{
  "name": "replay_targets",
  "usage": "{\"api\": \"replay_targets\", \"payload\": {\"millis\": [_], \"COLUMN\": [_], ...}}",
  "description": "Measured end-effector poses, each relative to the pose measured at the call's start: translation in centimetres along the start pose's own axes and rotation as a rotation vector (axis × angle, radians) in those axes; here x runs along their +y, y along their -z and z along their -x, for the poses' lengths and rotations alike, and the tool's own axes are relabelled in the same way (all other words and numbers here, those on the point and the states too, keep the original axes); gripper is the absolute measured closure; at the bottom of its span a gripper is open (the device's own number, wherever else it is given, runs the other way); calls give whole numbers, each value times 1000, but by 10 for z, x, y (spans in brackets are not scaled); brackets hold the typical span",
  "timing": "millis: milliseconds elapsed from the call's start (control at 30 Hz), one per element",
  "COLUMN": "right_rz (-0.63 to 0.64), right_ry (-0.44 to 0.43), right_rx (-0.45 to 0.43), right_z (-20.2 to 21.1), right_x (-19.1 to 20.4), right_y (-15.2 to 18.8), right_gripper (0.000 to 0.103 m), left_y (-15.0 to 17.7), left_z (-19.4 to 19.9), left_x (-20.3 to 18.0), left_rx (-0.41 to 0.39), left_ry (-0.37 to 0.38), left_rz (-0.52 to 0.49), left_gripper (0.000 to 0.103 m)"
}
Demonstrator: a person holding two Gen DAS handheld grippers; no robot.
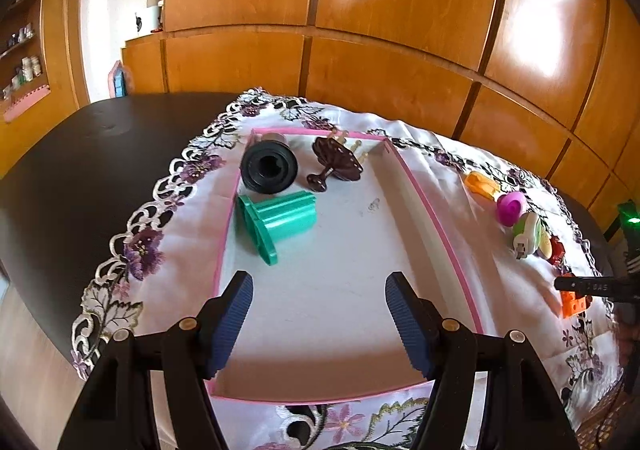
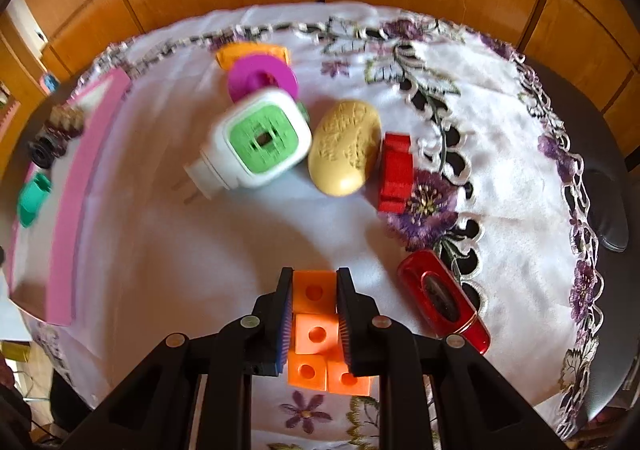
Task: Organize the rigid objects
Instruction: 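Carry the orange cube stack into the tray and open the right tool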
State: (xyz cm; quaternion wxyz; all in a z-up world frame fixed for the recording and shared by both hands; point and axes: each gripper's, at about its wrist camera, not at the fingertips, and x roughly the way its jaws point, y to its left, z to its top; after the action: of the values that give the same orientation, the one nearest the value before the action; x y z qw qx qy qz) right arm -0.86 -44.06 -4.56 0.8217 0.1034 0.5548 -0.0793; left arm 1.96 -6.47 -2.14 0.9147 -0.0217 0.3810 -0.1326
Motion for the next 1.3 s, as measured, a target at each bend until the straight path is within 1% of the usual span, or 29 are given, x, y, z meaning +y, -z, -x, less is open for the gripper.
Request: {"api": "replay_targets", "payload": {"millis": [167, 267, 367, 500, 667, 733, 800, 867, 967, 1100, 1167, 1300], "right_rz": [-7, 20, 68, 144, 213, 230, 241, 244, 222, 196, 192, 218], "right_ry": [-59, -119, -178, -279, -356, -380, -377, -346, -334, -284, -265, -269], "right_rx": [-72, -111, -132, -143, -125, -103, -80, -53, -30, -20, -11, -37], "right_z": [26, 41, 49, 53, 43, 29, 13, -8, -32, -59, -64, -58], "right_x": [11, 34, 63, 117, 181, 207, 222, 239, 254, 263, 261, 261], "right_y": [1, -5, -12, -24, -42, -53, -59, -67, -79, -92, -94, -89], "right_gripper": [84, 84, 84, 84, 84, 84, 84, 84, 84, 83, 80, 79], "left_y": [1, 1, 0, 0, 2, 3, 4, 5, 6, 7, 8, 8], "left_z": [2, 4, 8, 11, 11, 10, 8, 7, 6, 4, 4, 1], "left_x": [10, 15, 21, 31, 46, 52, 56, 60, 66, 71, 73, 75], "left_rx": [-3, -7, -16, -20, -14, -8, -3, 1, 6, 14, 14, 18], "left_ry": [-6, -11, -20, -30, -51, -56, -59, -62, -61, -60, -60, -64], "left_rz": [23, 32, 44, 61, 87, 98, 108, 117, 125, 137, 138, 148], "left_gripper": [34, 34, 34, 34, 34, 34, 34, 34, 34, 34, 34, 34]}}
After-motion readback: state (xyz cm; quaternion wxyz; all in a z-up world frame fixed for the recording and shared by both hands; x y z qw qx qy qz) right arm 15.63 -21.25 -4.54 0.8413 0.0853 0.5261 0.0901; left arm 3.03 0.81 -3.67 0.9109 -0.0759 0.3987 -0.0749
